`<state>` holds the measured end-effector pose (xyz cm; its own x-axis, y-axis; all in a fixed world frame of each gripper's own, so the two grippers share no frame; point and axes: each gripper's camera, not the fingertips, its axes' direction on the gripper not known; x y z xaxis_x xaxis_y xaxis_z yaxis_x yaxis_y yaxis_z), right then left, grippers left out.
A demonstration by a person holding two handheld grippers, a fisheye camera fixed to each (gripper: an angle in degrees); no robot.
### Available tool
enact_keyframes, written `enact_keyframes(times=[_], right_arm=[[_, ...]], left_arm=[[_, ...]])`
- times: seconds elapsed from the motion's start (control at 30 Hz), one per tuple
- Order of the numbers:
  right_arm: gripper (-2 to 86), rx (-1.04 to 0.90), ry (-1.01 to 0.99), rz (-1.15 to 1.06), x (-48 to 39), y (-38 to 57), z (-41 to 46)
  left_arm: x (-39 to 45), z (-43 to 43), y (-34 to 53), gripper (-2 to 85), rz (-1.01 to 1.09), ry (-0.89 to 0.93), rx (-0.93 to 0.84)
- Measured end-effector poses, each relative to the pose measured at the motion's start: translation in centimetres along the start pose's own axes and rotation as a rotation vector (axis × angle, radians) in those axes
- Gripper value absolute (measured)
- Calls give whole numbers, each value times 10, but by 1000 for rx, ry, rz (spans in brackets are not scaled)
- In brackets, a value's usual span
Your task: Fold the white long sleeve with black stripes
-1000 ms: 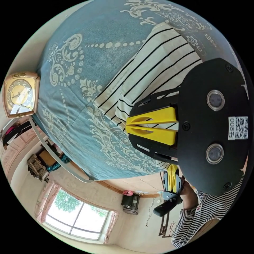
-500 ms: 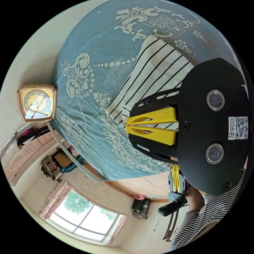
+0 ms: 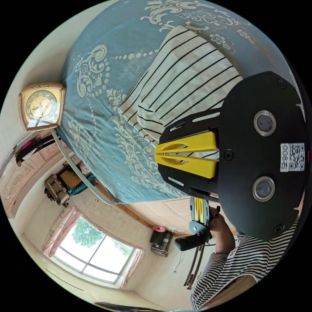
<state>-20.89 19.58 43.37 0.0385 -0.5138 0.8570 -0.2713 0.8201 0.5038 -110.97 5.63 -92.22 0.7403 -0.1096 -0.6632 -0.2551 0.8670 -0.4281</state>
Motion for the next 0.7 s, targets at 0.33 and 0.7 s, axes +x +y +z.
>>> enact_keyframes(times=[0.33,0.7], right_arm=[[7,-112,-79,49,-25,17,-16],[60,-138,248,230,-109,201,-83]], left_arm=[[10,-4,15,1,29,30,11],[62,34,14,2,120,154,-77]])
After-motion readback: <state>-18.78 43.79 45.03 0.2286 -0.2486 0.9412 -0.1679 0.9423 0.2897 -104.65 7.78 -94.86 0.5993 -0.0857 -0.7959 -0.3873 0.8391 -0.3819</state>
